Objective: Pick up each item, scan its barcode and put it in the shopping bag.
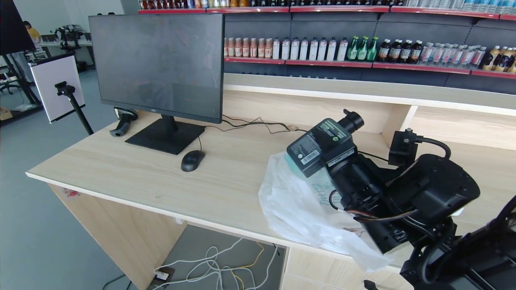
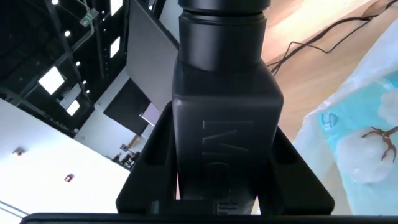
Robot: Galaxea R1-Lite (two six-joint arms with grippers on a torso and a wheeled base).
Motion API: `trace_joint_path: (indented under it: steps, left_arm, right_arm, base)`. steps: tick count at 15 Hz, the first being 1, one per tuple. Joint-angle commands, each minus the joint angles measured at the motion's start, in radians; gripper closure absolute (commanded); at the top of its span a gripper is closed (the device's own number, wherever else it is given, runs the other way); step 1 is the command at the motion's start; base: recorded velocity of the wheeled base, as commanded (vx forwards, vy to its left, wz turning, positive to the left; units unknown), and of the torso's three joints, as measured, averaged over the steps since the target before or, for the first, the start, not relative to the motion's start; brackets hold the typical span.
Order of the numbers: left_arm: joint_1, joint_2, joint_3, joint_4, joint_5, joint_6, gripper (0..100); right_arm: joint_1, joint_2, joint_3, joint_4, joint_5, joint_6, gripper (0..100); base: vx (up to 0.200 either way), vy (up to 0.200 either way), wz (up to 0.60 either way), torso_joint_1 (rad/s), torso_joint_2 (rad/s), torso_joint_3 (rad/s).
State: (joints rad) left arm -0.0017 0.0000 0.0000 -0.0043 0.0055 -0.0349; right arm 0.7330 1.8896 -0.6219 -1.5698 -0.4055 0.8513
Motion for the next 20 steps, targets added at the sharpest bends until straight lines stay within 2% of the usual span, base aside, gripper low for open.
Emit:
trace_joint_path:
  steps: [1,5,10,13,20]
  left_arm:
    - [0.0,0.0,0.0,0.0,0.001,0.0,0]
    - [0.0,0.0,0.0,0.0,0.001,-0.002,0]
    - [0.0,0.0,0.0,0.0,0.001,-0.002,0]
    - [0.0,0.0,0.0,0.0,0.001,0.0,0]
    - [0.0,0.0,0.0,0.0,0.001,-0.002,0]
  right_arm:
    - [-0.004,0.042,0.018,-0.001,-0.018,0.025,100]
    - [-0.015,0.083,0.016,-0.001,-0.038,0.038,100]
    - [-0.076,0.054,0.021,-0.001,-0.072,0.057,100]
    - [-0.078,0.057,0.071,-0.001,-0.093,0.06,100]
    - [-0.078,0.111,0.079,-0.001,-0.098,0.029,100]
  base:
    - [0.0,0.0,0.0,0.0,0.0,0.0]
    - [0.0,0.0,0.0,0.0,0.0,0.0]
    - [0.0,0.0,0.0,0.0,0.0,0.0]
    - [0.0,0.0,0.0,0.0,0.0,0.0]
    - [0.0,0.0,0.0,0.0,0.0,0.0]
